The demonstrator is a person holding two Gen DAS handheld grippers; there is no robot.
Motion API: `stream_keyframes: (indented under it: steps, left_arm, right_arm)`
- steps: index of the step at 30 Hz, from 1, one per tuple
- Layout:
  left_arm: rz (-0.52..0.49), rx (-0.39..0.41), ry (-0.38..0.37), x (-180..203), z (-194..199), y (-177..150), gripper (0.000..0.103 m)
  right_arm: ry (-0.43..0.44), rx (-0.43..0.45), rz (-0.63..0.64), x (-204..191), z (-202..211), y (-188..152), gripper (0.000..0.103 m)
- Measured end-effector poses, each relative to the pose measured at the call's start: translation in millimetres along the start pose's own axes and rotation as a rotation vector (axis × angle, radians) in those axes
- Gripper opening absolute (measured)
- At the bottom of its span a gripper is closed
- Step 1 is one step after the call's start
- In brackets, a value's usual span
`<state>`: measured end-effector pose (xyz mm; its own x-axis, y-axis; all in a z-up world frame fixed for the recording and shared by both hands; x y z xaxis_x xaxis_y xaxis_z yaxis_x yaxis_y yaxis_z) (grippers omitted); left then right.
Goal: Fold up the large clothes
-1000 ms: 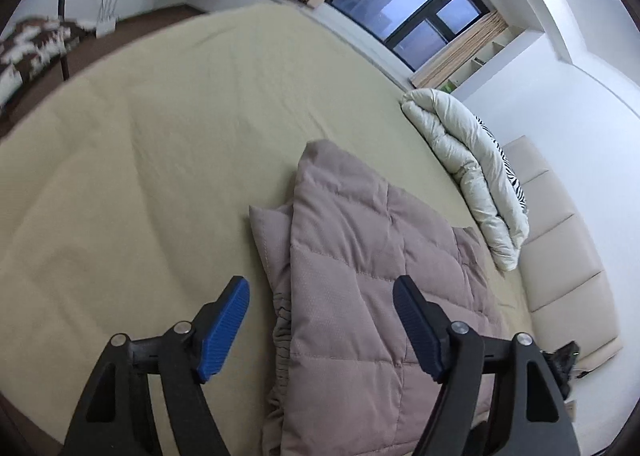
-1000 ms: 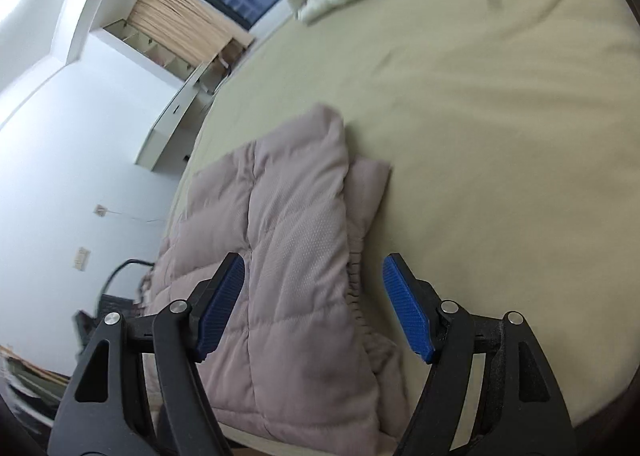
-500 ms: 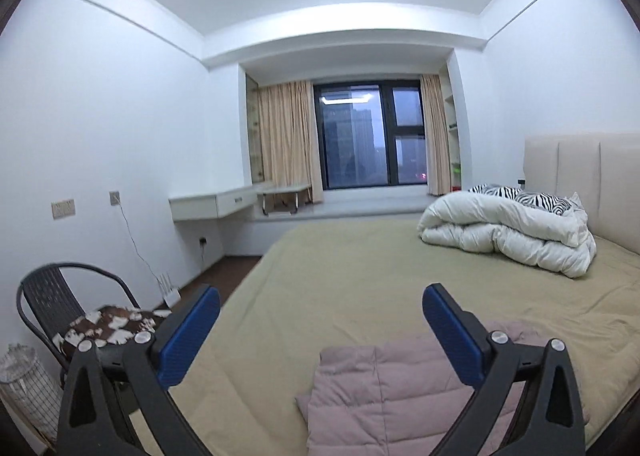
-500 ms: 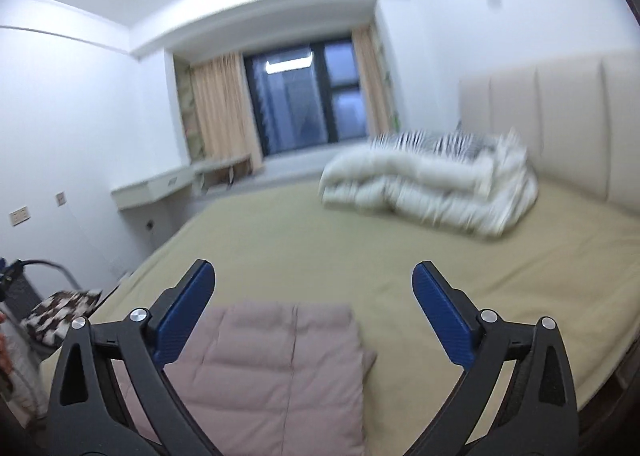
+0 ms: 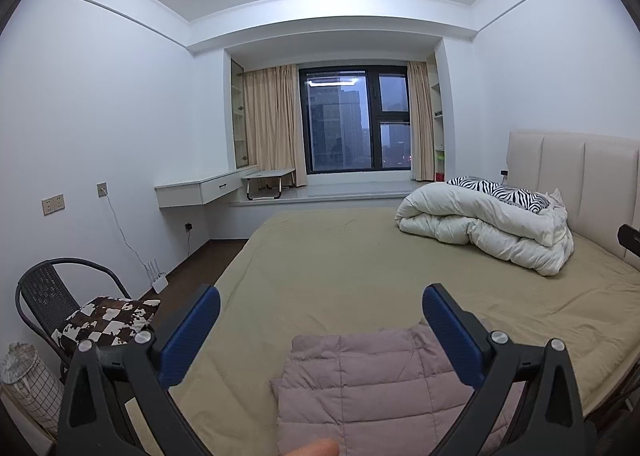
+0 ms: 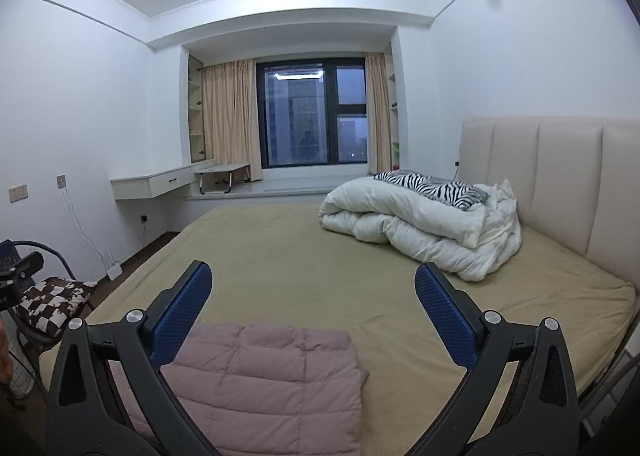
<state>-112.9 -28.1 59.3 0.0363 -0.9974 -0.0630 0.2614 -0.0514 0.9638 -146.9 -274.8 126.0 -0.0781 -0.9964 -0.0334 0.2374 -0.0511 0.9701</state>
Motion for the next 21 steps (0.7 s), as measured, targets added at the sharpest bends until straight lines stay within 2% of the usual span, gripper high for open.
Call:
stream_keyframes:
  steps: [2,5,13,18,21]
  left_arm:
    - [-0.016,-0.029,0.009,1.7,-2.7,-9.1,0.103]
    - [-0.008,-0.085,0.001,5.2,-10.6,-25.2,0.103]
    - [-0.013,-0.341,0.012,14.3,-52.8,-81.6,0.103]
    - [0.024,-0.464,0.013,15.9,-67.7,-113.1,0.103]
    - [0.037,-0.504,0.005,18.5,-69.4,-125.5,0.103]
  right_arm:
    - [0.026,-0.060,0.016,-12.4,-5.8,-6.8,0.103]
    - [0.005,-0.143,0.039,-26.5,-20.5,-24.7,0.103]
    - [-0.074,-0.418,0.013,-33.6,-99.9,-123.6,0.103]
    - [-0.074,-0.513,0.025,-45.0,-116.4,-154.9,0.103]
    - [-0.062,-0.547,0.052,-54.7,-123.6,-170.5,0.103]
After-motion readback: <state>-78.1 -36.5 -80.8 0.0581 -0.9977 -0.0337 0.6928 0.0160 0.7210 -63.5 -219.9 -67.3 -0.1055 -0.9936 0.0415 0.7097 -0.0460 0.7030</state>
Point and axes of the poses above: each gripper's, at about its wrist camera, not at the fingertips, and z roughly against the way its jaws point, x to its right, y to its top, the point moved 4 cm from there along -z, roughly the way its jaws point
